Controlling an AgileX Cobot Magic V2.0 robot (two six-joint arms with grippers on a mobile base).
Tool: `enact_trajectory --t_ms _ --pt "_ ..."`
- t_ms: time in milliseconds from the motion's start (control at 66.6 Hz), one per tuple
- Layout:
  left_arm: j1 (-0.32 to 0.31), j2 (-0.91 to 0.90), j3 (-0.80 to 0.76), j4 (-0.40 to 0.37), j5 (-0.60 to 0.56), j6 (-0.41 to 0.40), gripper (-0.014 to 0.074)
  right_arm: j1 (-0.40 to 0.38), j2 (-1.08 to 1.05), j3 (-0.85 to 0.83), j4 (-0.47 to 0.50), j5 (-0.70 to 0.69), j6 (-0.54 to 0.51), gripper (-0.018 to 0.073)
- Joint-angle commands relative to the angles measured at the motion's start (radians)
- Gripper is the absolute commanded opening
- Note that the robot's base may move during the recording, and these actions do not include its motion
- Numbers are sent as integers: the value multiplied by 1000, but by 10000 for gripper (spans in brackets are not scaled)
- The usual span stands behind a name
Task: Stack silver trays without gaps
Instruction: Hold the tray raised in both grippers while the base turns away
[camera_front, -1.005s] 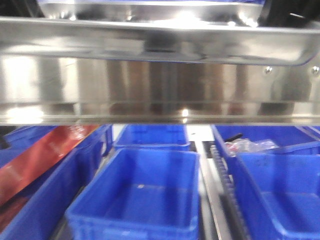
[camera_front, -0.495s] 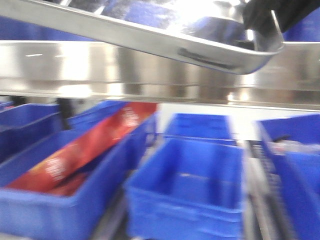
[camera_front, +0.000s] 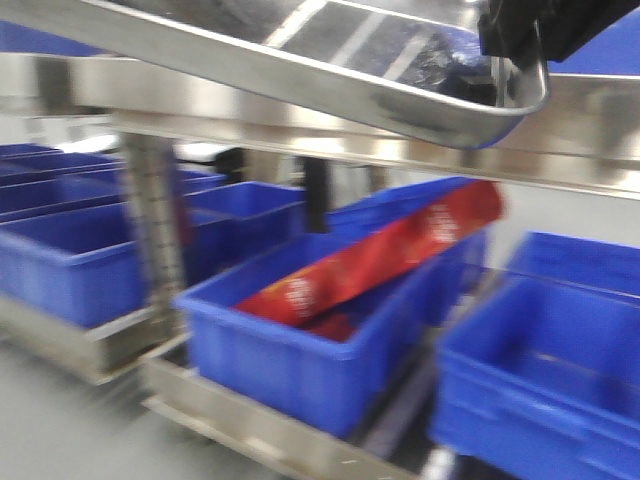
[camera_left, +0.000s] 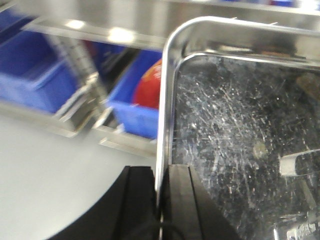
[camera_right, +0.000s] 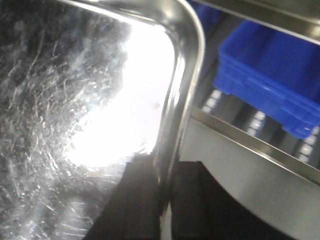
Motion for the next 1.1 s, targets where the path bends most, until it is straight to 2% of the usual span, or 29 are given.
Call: enact_trajectory --t_ms 0,1080 --pt "-1 -10 -1 68 36 -7 -10 3 -11 -4 -23 32 -11 3" --pt "-1 -10 -1 68 36 -7 -10 3 -11 -4 -23 30 -11 3"
